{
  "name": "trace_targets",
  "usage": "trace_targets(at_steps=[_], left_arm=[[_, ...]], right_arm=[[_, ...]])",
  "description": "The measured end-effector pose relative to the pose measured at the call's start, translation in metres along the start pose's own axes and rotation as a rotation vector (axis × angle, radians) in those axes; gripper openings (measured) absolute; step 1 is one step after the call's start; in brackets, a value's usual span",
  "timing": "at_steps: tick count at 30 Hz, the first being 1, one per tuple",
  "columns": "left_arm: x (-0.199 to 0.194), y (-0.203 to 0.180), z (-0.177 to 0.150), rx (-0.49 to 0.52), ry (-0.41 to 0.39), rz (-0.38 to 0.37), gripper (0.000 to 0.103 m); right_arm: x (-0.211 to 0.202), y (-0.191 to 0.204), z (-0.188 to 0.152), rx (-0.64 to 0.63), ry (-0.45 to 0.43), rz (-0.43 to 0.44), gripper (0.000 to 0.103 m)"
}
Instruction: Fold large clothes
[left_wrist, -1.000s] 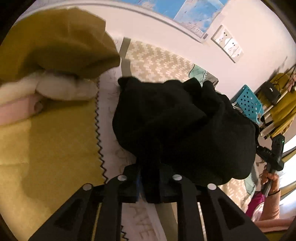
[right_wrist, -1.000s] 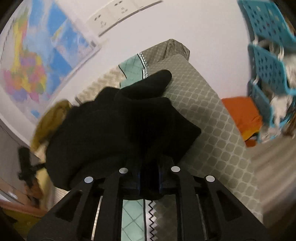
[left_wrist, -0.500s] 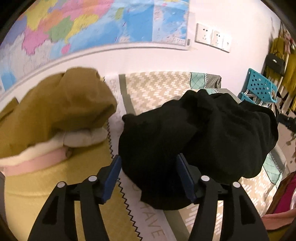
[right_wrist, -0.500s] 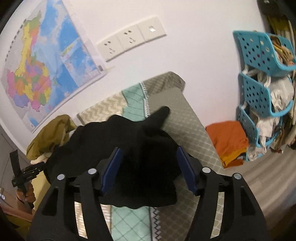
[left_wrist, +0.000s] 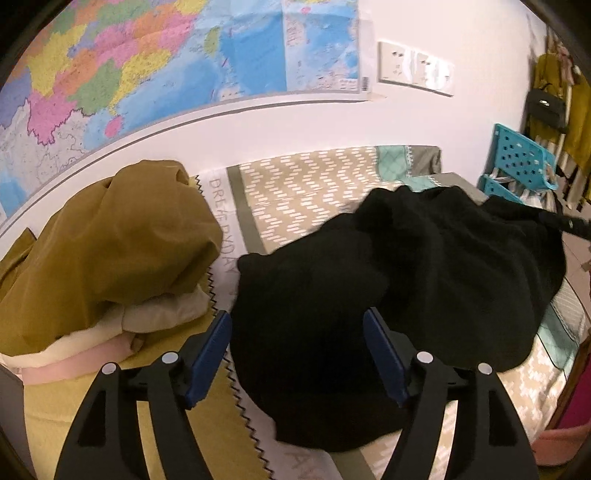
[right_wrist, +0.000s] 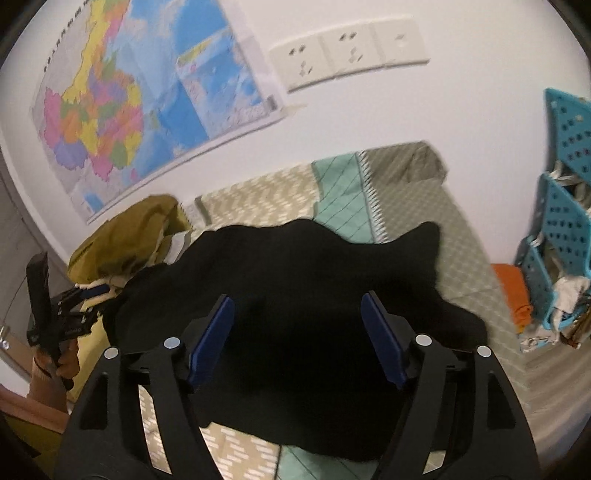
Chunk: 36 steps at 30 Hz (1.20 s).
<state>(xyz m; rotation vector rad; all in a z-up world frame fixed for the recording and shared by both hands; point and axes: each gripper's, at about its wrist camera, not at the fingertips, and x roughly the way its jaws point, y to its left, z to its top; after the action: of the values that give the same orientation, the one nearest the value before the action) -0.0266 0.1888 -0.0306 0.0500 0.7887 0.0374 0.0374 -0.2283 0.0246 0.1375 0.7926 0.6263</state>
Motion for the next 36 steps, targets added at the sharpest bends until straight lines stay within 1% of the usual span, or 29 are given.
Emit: trace_targets(at_steps=[2,3,4,5,7,8,9,11,12,14,15,16,17,18,20,21,22,23,25,26,27,29,30,31,32,33,34,35,36], left_arm=[[0.008,0.007,0.007,-0.015,0.012,0.004,0.069],[0.011,0.008,0.01,-0.011,0.019,0.0,0.059],[0.015,0.009,0.012,-0.003,0.029,-0.007,0.056],[0.019,0.008,0.015,0.012,0.037,-0.012,0.053],[0.026,0.005,0.018,0.04,0.053,-0.033,0.053],[0.032,0.003,0.02,0.058,0.08,-0.051,0.056],[0.038,0.0,0.02,0.077,0.106,-0.064,0.065],[0.047,-0.006,0.02,0.115,0.127,-0.067,0.073],[0.051,-0.009,0.02,0.128,0.136,-0.069,0.073],[0.058,-0.01,0.02,0.15,0.149,-0.082,0.073],[0.062,-0.01,0.021,0.157,0.151,-0.095,0.07],[0.064,-0.009,0.021,0.162,0.152,-0.114,0.062],[0.068,-0.008,0.022,0.148,0.161,-0.123,0.042],[0.071,-0.009,0.023,0.138,0.169,-0.129,0.03],[0.073,-0.013,0.026,0.151,0.152,-0.106,0.009],[0.072,-0.015,0.029,0.152,0.138,-0.081,0.007],[0.069,-0.017,0.034,0.15,0.11,-0.07,0.006],[0.064,-0.015,0.041,0.128,0.074,-0.059,0.005],[0.055,-0.005,0.055,0.063,0.03,-0.065,0.005],[0.052,-0.001,0.059,0.043,0.017,-0.064,0.005],[0.049,0.005,0.065,0.021,-0.013,-0.033,0.005],[0.053,0.009,0.067,0.012,-0.014,-0.026,0.006],[0.06,0.012,0.065,0.0,0.015,-0.017,0.006],[0.069,0.012,0.061,0.004,0.049,-0.007,0.007],[0.077,0.01,0.057,0.021,0.077,0.003,0.011],[0.081,0.009,0.053,0.03,0.087,0.018,0.015],[0.083,0.007,0.049,0.045,0.091,0.03,0.02],[0.084,0.006,0.045,0.06,0.099,0.041,0.032],[0.083,0.007,0.044,0.058,0.097,0.061,0.043]], right_arm=[[0.013,0.006,0.002,-0.005,0.026,0.0,0.076],[0.021,0.009,0.003,-0.014,0.043,0.002,0.077],[0.028,0.014,0.004,-0.027,0.055,0.006,0.079],[0.036,0.019,0.007,-0.045,0.067,-0.001,0.08],[0.046,0.026,0.009,-0.074,0.094,0.005,0.08],[0.054,0.03,0.01,-0.085,0.111,0.002,0.08],[0.062,0.033,0.011,-0.097,0.127,-0.001,0.08],[0.078,0.037,0.011,-0.121,0.164,-0.025,0.08],[0.088,0.039,0.01,-0.139,0.192,-0.042,0.077],[0.101,0.042,0.007,-0.165,0.216,-0.067,0.064],[0.107,0.043,0.006,-0.181,0.224,-0.09,0.051],[0.11,0.043,0.004,-0.195,0.224,-0.108,0.042],[0.111,0.042,0.004,-0.197,0.217,-0.111,0.04],[0.11,0.041,0.005,-0.193,0.206,-0.111,0.035],[0.104,0.04,0.007,-0.189,0.182,-0.099,0.02],[0.097,0.04,0.011,-0.184,0.154,-0.082,0.009],[0.093,0.04,0.017,-0.18,0.136,-0.081,0.007],[0.082,0.042,0.026,-0.177,0.083,-0.084,0.007],[0.064,0.044,0.042,-0.153,-0.012,-0.05,0.006],[0.06,0.043,0.049,-0.146,-0.041,-0.047,0.006],[0.059,0.043,0.054,-0.145,-0.062,-0.05,0.006],[0.074,0.04,0.057,-0.149,-0.033,-0.065,0.009],[0.087,0.035,0.056,-0.137,0.014,-0.084,0.016],[0.103,0.031,0.052,-0.133,0.089,-0.093,0.022],[0.113,0.027,0.048,-0.132,0.129,-0.103,0.025],[0.116,0.026,0.044,-0.137,0.135,-0.113,0.025],[0.115,0.027,0.041,-0.152,0.137,-0.115,0.03],[0.11,0.027,0.04,-0.15,0.131,-0.122,0.036],[0.102,0.025,0.04,-0.132,0.109,-0.128,0.049]])
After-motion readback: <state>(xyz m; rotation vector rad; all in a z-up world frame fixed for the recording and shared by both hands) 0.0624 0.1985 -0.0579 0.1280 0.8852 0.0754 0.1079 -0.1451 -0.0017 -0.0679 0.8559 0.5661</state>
